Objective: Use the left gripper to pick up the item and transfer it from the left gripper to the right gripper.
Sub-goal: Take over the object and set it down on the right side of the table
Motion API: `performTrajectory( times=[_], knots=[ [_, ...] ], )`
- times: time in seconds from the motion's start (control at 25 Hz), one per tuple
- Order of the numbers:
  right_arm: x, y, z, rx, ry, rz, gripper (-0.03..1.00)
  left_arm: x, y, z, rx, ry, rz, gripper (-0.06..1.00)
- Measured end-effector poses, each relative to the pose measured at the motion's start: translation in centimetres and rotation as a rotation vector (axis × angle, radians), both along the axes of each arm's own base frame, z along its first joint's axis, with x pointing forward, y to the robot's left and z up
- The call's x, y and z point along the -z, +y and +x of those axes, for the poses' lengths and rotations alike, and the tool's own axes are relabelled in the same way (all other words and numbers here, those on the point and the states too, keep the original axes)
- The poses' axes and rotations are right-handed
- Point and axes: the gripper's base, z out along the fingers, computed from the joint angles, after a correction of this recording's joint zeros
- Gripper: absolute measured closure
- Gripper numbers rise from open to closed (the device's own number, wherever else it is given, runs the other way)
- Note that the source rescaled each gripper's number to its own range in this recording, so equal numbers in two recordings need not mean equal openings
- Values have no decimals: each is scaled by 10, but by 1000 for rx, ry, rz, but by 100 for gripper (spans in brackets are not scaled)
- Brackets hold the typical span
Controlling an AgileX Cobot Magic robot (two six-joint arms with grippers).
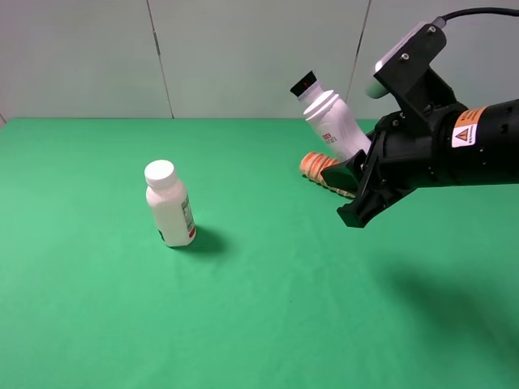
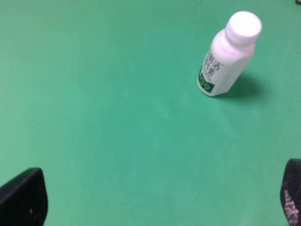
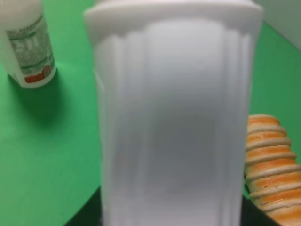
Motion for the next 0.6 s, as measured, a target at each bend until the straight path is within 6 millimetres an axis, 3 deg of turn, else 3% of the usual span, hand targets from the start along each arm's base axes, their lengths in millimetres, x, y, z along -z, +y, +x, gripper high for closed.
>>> performTrajectory(
  times=[0.24,0.44,0.6],
  knots=[
    [0,0,0,3,2,3,97,34,11,-21,-1,-54,-16,-6],
    [0,0,0,3,2,3,97,67,12,-25,14,-42,7,-6],
    [0,0,0,5,4,5,97,70,12,-25,38,-100,4,-6]
  ],
)
